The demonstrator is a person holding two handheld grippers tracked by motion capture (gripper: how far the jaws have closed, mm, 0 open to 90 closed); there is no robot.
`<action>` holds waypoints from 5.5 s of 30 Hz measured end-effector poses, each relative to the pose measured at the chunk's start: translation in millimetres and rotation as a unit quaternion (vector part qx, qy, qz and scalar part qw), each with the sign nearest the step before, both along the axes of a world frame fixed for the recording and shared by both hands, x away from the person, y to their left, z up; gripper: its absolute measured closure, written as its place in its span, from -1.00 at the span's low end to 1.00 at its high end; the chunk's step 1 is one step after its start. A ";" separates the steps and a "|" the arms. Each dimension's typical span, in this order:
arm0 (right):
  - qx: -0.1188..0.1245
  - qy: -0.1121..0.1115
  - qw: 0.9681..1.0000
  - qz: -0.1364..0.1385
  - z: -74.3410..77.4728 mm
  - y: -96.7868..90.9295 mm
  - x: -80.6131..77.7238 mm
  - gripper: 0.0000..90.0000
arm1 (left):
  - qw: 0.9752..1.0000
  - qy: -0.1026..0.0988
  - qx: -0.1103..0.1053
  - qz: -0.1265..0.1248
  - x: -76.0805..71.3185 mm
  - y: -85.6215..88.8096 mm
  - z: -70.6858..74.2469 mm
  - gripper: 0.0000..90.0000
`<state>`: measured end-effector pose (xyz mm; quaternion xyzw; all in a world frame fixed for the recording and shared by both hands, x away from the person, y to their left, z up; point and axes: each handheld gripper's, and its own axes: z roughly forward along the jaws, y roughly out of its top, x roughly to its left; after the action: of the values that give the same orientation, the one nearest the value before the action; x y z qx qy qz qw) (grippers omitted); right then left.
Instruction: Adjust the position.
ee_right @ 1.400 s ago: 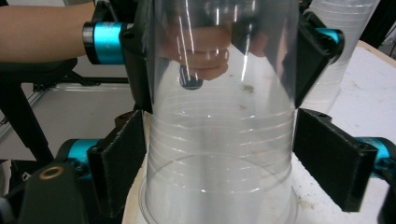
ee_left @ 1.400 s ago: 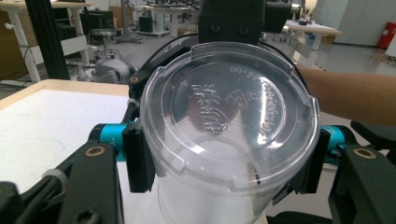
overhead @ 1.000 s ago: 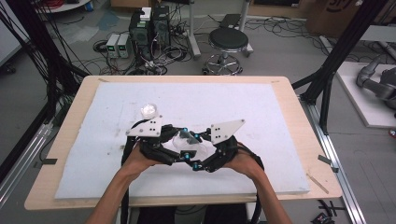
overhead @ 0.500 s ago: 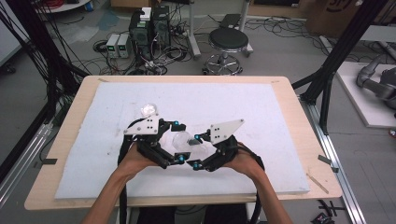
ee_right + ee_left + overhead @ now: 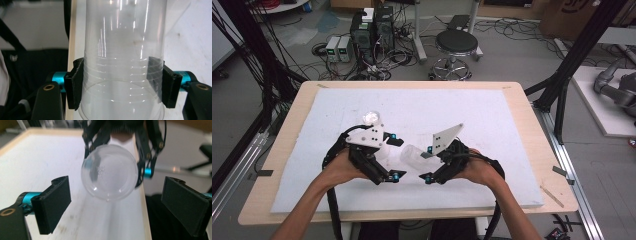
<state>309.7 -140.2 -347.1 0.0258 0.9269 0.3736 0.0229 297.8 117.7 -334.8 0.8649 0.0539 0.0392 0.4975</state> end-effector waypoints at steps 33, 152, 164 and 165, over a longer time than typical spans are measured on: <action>-0.206 0.009 0.978 0.026 12.5 23.9 -13.3 -0.26 | 0.987 0.014 0.151 -0.060 1.5 -35.4 -10.7 -0.64; 0.245 0.050 0.968 -0.006 -8.9 -17.2 1.2 -0.50 | 0.975 0.018 -0.221 -0.030 0.1 3.6 -67.0 -0.07; 0.244 0.052 0.968 0.003 -8.8 -16.5 0.2 -0.30 | 0.976 0.015 -0.216 -0.033 0.6 4.4 -67.1 -0.07; 0.245 0.051 0.968 0.002 -8.7 -16.7 0.0 -0.29 | 0.976 0.016 -0.216 -0.034 0.5 4.3 -67.1 -0.07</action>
<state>309.6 -156.9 -355.8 0.0474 0.8073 0.5874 -0.0322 298.3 122.0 -401.9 0.7391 0.0397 -0.0040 0.6724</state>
